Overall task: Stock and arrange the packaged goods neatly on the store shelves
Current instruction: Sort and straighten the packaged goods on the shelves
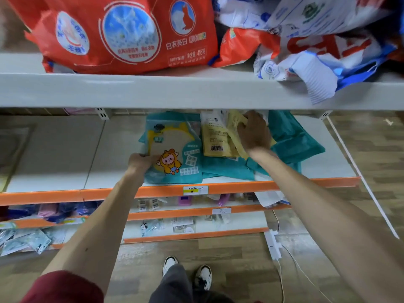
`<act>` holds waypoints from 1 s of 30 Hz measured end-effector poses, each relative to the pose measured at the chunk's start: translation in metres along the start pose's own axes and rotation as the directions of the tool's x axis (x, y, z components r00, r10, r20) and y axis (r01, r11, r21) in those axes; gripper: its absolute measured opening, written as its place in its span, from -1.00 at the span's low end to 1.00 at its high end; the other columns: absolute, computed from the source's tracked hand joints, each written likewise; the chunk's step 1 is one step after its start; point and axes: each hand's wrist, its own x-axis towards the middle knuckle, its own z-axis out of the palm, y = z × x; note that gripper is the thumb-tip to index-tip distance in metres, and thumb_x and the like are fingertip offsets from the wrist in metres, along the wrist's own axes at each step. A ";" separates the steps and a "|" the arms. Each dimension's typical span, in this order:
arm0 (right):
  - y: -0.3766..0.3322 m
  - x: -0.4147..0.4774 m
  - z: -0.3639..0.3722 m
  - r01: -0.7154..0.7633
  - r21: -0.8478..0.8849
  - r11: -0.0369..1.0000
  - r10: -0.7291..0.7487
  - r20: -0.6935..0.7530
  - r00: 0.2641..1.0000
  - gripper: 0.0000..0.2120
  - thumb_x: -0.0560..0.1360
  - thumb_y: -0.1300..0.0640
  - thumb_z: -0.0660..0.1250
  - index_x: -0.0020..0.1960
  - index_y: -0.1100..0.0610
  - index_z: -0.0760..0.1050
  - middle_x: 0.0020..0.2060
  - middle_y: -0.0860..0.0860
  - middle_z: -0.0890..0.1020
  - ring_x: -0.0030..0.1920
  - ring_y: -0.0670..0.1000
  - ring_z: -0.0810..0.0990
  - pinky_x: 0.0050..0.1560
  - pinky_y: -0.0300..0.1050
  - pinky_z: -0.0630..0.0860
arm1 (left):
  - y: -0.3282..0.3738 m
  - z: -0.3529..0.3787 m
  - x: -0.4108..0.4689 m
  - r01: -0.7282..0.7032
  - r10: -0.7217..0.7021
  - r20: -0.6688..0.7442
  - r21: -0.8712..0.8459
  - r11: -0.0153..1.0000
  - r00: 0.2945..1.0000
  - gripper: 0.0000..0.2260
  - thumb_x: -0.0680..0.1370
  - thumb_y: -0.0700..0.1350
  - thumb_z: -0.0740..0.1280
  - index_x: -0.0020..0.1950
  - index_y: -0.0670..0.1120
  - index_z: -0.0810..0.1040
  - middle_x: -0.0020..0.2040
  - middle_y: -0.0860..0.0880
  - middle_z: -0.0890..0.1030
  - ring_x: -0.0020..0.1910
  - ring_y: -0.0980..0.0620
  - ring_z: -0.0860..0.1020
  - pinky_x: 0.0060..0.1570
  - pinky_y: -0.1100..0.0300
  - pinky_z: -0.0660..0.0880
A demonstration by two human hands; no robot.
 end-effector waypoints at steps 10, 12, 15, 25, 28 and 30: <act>-0.010 -0.049 0.049 0.054 0.091 0.994 -0.086 0.406 0.910 -0.61 0.49 -0.19 0.28 -0.04 0.16 0.55 -0.10 0.06 0.64 -0.11 0.07 0.63 -0.11 -0.04 0.56 | -0.008 -0.011 -0.015 0.024 -0.023 0.015 -0.009 1.000 1.000 -0.64 0.42 -0.09 0.53 0.08 -0.28 0.56 -0.03 -0.21 0.65 -0.09 -0.16 0.65 0.02 -0.03 0.61; 0.000 -0.036 0.054 -0.075 0.124 0.989 0.028 0.345 0.938 -0.44 0.43 -0.31 0.27 0.19 0.11 0.44 0.10 0.06 0.56 0.07 0.09 0.57 0.07 0.09 0.54 | -0.009 -0.011 -0.014 0.012 -0.012 0.000 -0.004 1.000 1.000 -0.66 0.46 -0.05 0.48 0.09 -0.27 0.56 -0.07 -0.18 0.64 -0.11 -0.16 0.65 -0.01 -0.03 0.62; 0.015 -0.018 0.067 -0.202 -0.028 0.979 0.196 0.402 0.894 -0.11 0.29 -0.40 0.25 0.39 0.17 0.22 0.31 0.20 0.42 0.24 0.24 0.46 0.20 0.26 0.47 | -0.015 -0.008 -0.011 0.035 -0.035 0.005 -0.075 0.997 0.999 -0.66 0.48 -0.05 0.46 0.11 -0.26 0.55 -0.03 -0.19 0.65 -0.06 -0.17 0.65 0.03 -0.07 0.61; 0.005 -0.024 0.064 -0.360 0.207 0.910 0.204 0.532 0.822 -0.74 0.32 0.04 0.52 -0.16 0.16 0.51 -0.23 0.05 0.59 -0.14 0.07 0.57 -0.24 -0.11 0.43 | -0.017 -0.007 -0.028 0.131 -0.108 0.149 -0.157 0.979 0.983 -0.66 0.49 -0.29 0.42 0.22 -0.35 0.48 0.13 -0.25 0.62 0.07 -0.21 0.62 0.11 -0.10 0.55; 0.008 -0.025 0.059 -0.412 0.278 0.868 0.189 0.583 0.791 -0.78 0.31 0.08 0.53 -0.23 0.12 0.50 -0.32 0.05 0.57 -0.26 0.05 0.55 -0.29 -0.11 0.46 | -0.015 -0.009 -0.035 0.148 -0.123 0.157 -0.155 0.977 0.980 -0.70 0.49 -0.32 0.41 0.19 -0.33 0.49 0.12 -0.23 0.62 0.06 -0.19 0.60 0.07 -0.05 0.54; 0.005 -0.026 0.048 -0.470 0.280 0.837 0.204 0.638 0.743 -0.76 0.26 0.19 0.54 -0.16 0.18 0.52 -0.27 0.05 0.60 -0.24 0.02 0.56 -0.32 -0.20 0.52 | -0.015 -0.007 -0.040 0.145 -0.121 0.157 -0.153 0.977 0.980 -0.70 0.48 -0.33 0.41 0.19 -0.31 0.49 0.13 -0.23 0.62 0.07 -0.19 0.60 0.12 -0.06 0.53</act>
